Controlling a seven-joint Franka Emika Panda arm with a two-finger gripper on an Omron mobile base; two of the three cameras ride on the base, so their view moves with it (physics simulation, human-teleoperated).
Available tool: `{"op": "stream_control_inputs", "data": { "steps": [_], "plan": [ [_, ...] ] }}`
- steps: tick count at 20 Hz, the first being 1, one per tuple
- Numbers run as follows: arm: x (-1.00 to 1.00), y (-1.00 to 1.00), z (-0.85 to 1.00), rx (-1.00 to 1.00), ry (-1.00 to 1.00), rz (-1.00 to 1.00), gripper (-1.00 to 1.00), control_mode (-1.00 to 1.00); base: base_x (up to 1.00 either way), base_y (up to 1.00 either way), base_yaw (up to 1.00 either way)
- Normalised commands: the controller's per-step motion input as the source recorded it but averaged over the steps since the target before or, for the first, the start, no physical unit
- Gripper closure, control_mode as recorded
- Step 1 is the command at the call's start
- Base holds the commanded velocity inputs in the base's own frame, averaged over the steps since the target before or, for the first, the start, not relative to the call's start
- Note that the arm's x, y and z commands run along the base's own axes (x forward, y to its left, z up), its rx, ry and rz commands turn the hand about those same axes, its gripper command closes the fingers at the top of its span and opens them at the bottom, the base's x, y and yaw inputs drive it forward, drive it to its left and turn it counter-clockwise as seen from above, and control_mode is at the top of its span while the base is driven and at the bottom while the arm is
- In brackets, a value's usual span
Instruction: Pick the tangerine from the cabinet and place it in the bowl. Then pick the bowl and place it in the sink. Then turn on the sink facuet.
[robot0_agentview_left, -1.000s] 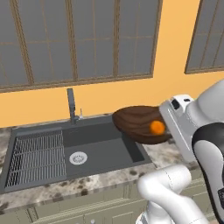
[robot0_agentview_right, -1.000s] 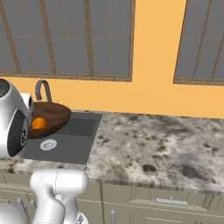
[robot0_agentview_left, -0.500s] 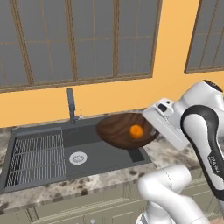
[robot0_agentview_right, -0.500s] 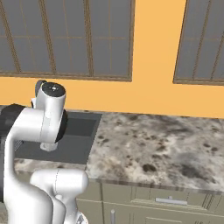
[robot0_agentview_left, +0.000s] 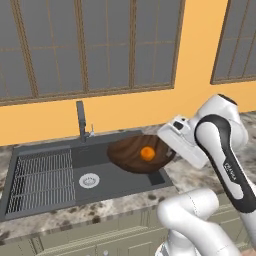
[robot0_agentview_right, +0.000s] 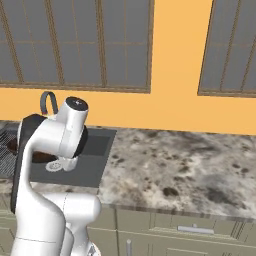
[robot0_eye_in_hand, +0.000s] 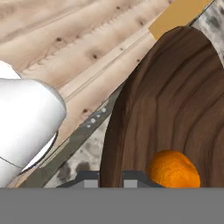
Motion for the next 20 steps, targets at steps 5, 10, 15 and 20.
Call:
{"op": "stream_control_inputs", "data": {
  "steps": [5,10,15,20],
  "plan": [
    [0.81,0.0,-0.73,-0.01,-0.03,0.14,1.0,-1.0,0.0,0.0,0.0],
    [0.75,0.03,-0.71,0.0,-0.04,0.21,1.0,-1.0,0.0,0.0,0.0],
    [0.69,0.11,-0.56,0.0,-0.02,0.22,1.0,-1.0,0.0,0.0,0.0],
    [0.69,0.24,-0.35,0.0,0.0,0.14,1.0,-1.0,0.0,0.0,0.0]
  ]
}}
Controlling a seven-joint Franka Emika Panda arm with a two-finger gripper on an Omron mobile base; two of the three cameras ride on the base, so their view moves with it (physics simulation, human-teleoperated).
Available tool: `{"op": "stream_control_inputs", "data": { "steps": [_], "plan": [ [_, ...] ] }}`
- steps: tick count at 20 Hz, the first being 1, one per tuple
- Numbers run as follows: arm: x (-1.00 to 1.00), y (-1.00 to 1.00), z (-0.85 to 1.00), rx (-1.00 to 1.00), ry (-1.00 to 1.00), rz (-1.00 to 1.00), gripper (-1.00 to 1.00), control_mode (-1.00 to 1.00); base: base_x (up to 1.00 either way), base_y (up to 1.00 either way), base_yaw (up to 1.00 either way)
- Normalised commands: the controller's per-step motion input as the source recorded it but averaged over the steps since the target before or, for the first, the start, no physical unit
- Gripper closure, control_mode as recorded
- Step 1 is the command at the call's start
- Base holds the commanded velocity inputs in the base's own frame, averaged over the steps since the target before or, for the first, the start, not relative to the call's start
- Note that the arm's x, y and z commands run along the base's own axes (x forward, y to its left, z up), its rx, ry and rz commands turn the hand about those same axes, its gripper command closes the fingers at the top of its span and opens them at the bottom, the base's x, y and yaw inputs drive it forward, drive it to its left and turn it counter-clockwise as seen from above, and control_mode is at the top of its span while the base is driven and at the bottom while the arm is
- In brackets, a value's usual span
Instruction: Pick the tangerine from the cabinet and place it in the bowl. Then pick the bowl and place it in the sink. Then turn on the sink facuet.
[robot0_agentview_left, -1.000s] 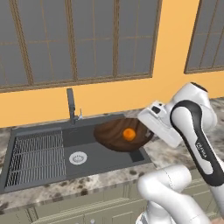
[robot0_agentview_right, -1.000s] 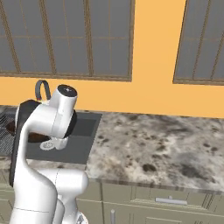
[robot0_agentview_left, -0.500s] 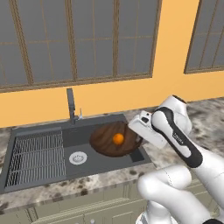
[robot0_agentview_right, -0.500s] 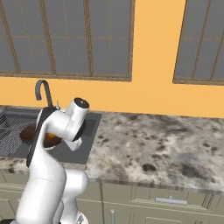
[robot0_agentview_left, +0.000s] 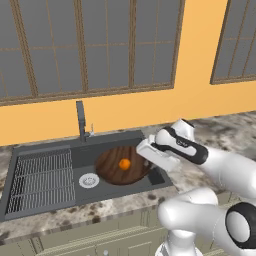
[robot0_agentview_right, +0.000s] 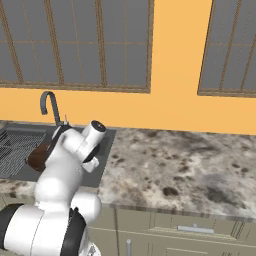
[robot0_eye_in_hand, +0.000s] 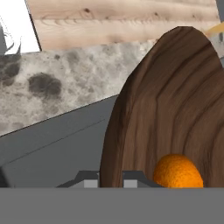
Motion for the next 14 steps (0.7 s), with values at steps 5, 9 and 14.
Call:
{"op": "stream_control_inputs", "data": {
  "steps": [5,9,14],
  "plan": [
    [0.67,0.46,-0.29,0.0,0.0,0.06,1.0,-1.0,0.0,0.0,0.0],
    [0.57,0.49,-0.41,-0.02,0.0,0.01,1.0,-1.0,0.0,0.0,0.0],
    [0.56,0.32,-0.61,-0.03,0.0,0.02,1.0,-1.0,0.0,0.0,0.0]
  ]
}}
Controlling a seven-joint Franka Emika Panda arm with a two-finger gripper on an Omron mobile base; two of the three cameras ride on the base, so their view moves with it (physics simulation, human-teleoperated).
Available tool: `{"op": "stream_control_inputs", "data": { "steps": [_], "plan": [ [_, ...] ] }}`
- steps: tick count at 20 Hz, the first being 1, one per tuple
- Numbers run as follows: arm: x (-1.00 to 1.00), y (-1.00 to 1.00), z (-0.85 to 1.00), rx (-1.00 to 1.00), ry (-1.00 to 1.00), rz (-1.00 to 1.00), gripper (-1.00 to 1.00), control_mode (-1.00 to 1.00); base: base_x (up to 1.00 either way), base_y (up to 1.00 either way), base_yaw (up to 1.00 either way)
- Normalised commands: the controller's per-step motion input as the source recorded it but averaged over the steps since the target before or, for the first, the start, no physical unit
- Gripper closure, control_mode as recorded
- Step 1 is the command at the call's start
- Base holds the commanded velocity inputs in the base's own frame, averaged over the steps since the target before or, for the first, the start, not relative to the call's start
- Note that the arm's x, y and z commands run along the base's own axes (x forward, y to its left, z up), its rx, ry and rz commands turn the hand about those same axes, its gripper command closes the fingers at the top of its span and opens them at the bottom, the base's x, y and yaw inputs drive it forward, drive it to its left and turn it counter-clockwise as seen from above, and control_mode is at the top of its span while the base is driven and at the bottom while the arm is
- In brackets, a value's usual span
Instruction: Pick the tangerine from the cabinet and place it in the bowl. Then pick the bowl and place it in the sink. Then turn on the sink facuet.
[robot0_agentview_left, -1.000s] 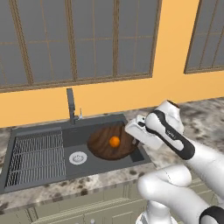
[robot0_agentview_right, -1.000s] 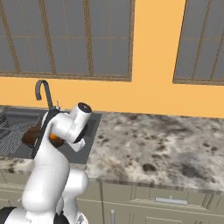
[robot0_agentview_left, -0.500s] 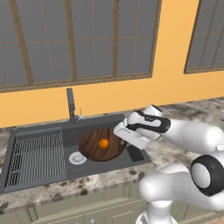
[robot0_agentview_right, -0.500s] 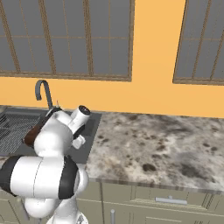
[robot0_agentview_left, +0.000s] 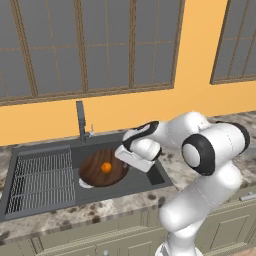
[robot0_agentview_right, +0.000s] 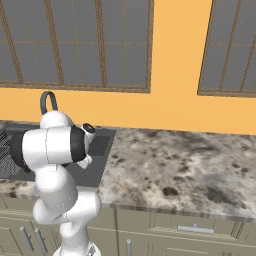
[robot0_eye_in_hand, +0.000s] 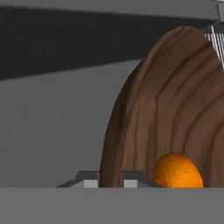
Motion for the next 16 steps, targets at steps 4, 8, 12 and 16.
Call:
{"op": "stream_control_inputs", "data": {
  "steps": [4,8,12,16],
  "plan": [
    [0.58,0.15,-0.62,-0.01,0.0,0.03,1.0,-1.0,0.0,0.0,0.0],
    [0.57,0.05,-0.5,0.0,0.0,0.03,1.0,-1.0,0.0,0.0,0.0],
    [0.37,0.11,-0.37,0.0,0.0,0.04,1.0,-1.0,0.0,0.0,0.0],
    [0.32,0.22,-0.34,0.0,0.0,0.05,1.0,-1.0,0.0,0.0,0.0]
  ]
}}
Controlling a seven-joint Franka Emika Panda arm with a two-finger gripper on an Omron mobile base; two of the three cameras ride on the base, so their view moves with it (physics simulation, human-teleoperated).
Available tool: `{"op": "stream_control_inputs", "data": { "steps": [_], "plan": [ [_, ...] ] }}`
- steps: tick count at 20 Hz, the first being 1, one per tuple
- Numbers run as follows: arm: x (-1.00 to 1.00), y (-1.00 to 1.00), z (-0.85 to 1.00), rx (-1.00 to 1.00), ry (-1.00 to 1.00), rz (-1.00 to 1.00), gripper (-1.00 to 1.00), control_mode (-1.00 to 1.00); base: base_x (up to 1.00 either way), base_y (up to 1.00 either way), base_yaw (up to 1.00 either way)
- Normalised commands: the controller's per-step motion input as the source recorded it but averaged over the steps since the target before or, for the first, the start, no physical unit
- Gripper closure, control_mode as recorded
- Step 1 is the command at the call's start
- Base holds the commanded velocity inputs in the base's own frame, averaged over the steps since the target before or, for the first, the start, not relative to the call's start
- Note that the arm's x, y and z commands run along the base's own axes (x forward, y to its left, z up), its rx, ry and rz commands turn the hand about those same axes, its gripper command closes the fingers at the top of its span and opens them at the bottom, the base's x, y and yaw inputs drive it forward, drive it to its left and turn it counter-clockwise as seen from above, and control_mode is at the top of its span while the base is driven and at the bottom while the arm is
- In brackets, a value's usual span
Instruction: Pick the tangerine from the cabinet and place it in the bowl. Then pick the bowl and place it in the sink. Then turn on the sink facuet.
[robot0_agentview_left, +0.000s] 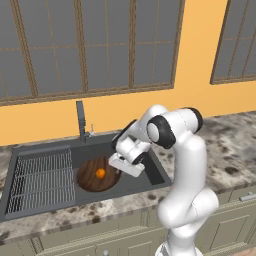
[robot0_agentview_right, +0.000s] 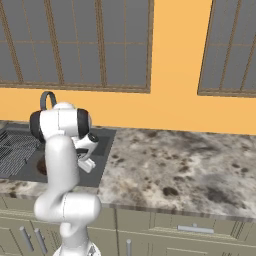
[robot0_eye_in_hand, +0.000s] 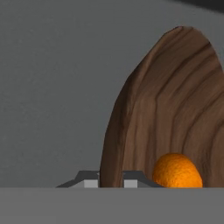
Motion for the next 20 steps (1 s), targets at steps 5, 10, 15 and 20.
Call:
{"op": "stream_control_inputs", "data": {
  "steps": [5,10,15,20],
  "plan": [
    [0.24,0.26,-0.25,0.0,0.0,0.07,1.0,-1.0,0.0,0.0,0.0],
    [0.31,0.17,-0.23,0.0,0.0,0.04,1.0,-1.0,0.0,0.0,0.0],
    [0.17,0.0,-0.29,0.0,0.0,0.02,-1.0,-1.0,0.0,0.0,0.0],
    [0.01,0.0,0.28,0.01,-0.03,0.0,-1.0,-1.0,0.0,0.0,0.0]
  ]
}}
